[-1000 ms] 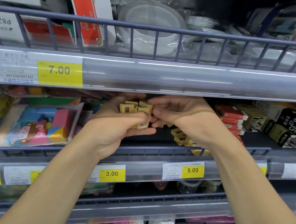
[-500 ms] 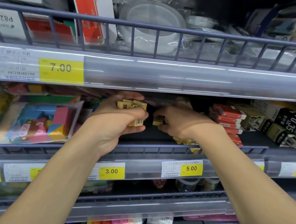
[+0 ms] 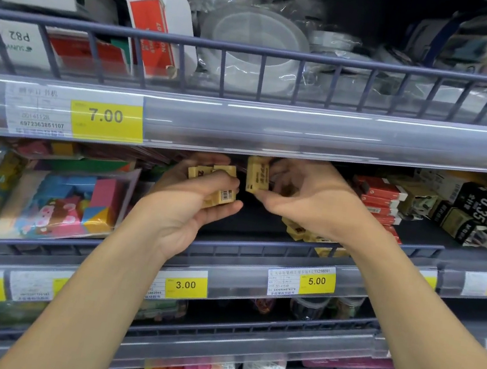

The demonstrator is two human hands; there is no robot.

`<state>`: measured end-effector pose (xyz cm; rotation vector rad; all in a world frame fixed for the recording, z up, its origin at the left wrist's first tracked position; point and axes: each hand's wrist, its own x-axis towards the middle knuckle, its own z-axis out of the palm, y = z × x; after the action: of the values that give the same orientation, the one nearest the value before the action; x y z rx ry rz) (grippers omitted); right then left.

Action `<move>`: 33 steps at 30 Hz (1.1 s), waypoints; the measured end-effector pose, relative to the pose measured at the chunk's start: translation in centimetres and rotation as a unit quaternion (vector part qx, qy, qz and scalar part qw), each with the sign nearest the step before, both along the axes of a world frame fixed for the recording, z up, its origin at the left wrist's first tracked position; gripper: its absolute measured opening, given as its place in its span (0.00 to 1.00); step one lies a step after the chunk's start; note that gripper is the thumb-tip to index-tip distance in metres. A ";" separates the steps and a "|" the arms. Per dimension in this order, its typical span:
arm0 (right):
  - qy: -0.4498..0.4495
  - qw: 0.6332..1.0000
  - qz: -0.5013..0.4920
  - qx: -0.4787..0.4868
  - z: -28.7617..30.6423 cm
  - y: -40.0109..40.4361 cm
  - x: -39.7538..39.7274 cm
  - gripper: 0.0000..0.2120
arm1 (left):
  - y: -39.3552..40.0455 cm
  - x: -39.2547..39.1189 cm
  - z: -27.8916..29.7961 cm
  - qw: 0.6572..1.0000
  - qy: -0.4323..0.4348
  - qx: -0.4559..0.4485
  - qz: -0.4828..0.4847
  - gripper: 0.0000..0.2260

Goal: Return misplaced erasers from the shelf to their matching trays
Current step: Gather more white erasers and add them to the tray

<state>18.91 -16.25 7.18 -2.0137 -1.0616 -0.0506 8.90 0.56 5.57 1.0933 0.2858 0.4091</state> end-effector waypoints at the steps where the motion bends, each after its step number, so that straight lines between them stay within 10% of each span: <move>1: 0.008 0.999 0.036 0.037 -0.1 -0.1 -0.5 0.15 | -0.1 0.0 0.1 1.000 -0.005 -0.007 -0.005 0.15; 12: -0.055 0.992 0.106 0.044 -0.3 0.8 -2.3 0.25 | -0.6 -1.2 0.3 0.995 -0.020 0.087 -0.047 0.31; 19: -0.110 0.990 0.079 0.021 -0.3 -0.3 -1.9 0.26 | -0.6 -0.7 -0.1 0.991 -0.004 0.136 -0.009 0.21; 33: -0.087 0.934 -0.116 -0.327 0.5 -4.4 2.6 0.19 | -0.4 -0.3 -0.4 0.992 -0.023 0.123 -0.020 0.16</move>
<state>21.52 -20.61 7.63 -2.7800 -1.0259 0.0033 8.60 0.12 5.13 1.3263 0.1747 0.4403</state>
